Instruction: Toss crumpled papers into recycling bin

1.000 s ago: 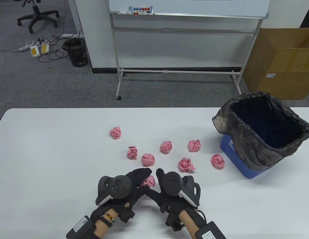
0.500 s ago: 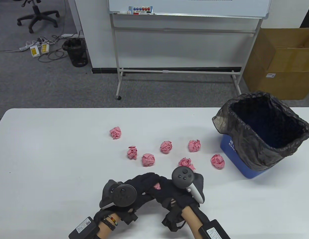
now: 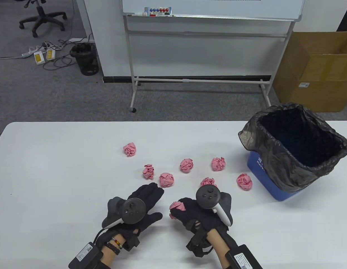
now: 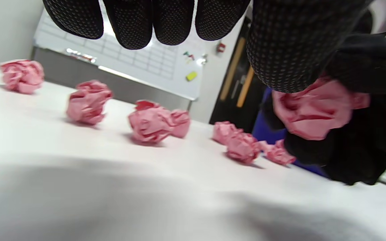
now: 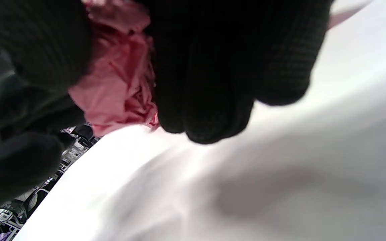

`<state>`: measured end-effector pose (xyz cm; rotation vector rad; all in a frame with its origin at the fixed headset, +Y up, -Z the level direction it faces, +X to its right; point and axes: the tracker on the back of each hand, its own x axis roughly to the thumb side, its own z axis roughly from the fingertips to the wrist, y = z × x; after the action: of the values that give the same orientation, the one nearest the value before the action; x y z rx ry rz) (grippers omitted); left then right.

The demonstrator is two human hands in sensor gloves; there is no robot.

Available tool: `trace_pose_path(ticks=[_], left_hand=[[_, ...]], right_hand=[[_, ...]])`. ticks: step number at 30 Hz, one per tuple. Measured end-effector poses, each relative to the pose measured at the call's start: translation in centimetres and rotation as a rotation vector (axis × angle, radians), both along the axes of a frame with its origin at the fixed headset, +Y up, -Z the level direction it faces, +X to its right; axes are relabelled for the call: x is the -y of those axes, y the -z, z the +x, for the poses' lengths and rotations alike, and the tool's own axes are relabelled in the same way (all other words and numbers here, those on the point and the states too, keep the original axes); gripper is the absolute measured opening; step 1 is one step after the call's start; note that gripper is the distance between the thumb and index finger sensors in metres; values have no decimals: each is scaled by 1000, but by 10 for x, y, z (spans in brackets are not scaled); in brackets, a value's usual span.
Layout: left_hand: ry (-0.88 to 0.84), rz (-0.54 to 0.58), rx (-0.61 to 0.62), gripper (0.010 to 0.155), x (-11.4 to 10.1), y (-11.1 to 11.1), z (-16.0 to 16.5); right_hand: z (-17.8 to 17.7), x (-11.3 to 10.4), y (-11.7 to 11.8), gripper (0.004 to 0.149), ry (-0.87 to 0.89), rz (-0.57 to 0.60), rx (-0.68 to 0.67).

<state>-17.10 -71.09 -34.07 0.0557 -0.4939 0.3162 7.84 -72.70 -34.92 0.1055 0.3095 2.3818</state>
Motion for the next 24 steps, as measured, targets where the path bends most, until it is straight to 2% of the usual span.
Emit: trace_pose_path(ticks=[4,7,9,13,16,18,21,24], left_hand=[[11,-40,-60,82,7,8,-15],[17,-68,-90,82,13,13,-24],[22,-91,-103,82,15,15,-28],[24,-95,-108,82,16,16,-29],[27,-103,-103,82,16,17,-28],[28,-105,-103,82,17,17,-28],[30,-112,-102,82,17,18,-27],[24,-116,-100,82,17,19,-26]], right_hand=[[7,-13,3,74,21,39,36],[18,-32,8,74,44,101,100],[27,-52,11,74,27,185,161],[54,-106,17,73,-86,430,313],[83,-151,19,73,-183,640,512],[101,-174,20,73,-265,724,619],[125,-197,25,73,-322,758,740],[153,-213,31,73,-480,783,846]])
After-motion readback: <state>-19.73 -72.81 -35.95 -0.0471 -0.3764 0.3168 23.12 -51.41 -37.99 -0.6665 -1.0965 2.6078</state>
